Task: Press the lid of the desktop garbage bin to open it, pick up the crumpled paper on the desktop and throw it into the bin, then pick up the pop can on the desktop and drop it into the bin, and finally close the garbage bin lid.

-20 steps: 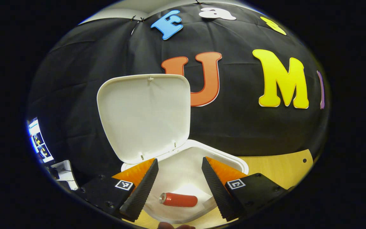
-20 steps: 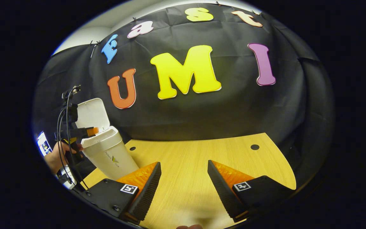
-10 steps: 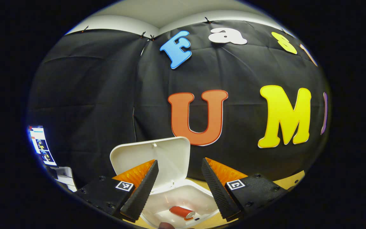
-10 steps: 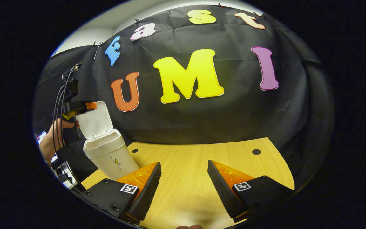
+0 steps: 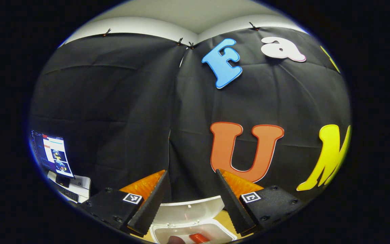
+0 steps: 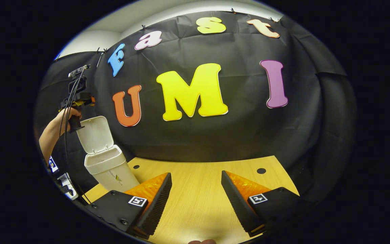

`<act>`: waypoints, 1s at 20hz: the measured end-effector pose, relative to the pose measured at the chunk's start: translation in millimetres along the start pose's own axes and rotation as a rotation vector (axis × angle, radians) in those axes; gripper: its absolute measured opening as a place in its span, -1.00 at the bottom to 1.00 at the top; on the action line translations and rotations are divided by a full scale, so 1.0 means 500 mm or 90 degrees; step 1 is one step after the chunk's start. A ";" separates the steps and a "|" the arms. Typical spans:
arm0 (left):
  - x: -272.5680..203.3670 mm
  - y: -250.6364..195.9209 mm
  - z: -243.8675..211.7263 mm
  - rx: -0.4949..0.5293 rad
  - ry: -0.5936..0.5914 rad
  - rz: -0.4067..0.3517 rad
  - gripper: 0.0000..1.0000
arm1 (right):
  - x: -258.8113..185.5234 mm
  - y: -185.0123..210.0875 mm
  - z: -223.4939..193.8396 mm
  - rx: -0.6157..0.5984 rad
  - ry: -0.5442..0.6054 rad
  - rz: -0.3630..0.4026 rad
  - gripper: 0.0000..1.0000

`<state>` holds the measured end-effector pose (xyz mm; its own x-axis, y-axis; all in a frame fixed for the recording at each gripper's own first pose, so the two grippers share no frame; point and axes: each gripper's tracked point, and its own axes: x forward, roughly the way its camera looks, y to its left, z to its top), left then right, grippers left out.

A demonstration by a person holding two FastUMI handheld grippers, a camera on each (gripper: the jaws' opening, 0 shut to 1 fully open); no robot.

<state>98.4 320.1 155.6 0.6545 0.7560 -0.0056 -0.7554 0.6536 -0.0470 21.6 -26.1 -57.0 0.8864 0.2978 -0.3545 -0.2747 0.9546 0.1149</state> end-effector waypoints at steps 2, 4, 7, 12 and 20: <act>0.029 0.009 -0.031 0.009 0.042 0.036 0.80 | -0.002 -0.010 0.002 0.000 -0.001 -0.010 0.86; 0.042 0.010 -0.060 0.008 0.070 0.048 0.81 | -0.005 -0.020 0.000 0.007 0.002 -0.019 0.86; 0.045 0.014 -0.085 0.018 0.097 0.068 0.81 | -0.005 -0.037 -0.001 0.012 0.002 -0.030 0.86; 0.039 0.004 -0.123 -0.001 0.135 0.079 0.82 | -0.009 -0.066 0.000 0.036 -0.001 -0.043 0.86; -0.080 -0.018 -0.168 0.023 0.143 0.087 0.77 | -0.015 -0.063 -0.013 0.028 0.003 -0.001 0.86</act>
<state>81.9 281.2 72.2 0.5336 0.8135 -0.2311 -0.8355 0.5495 0.0053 21.4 -58.3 -64.0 0.8851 0.2958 -0.3593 -0.2560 0.9542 0.1549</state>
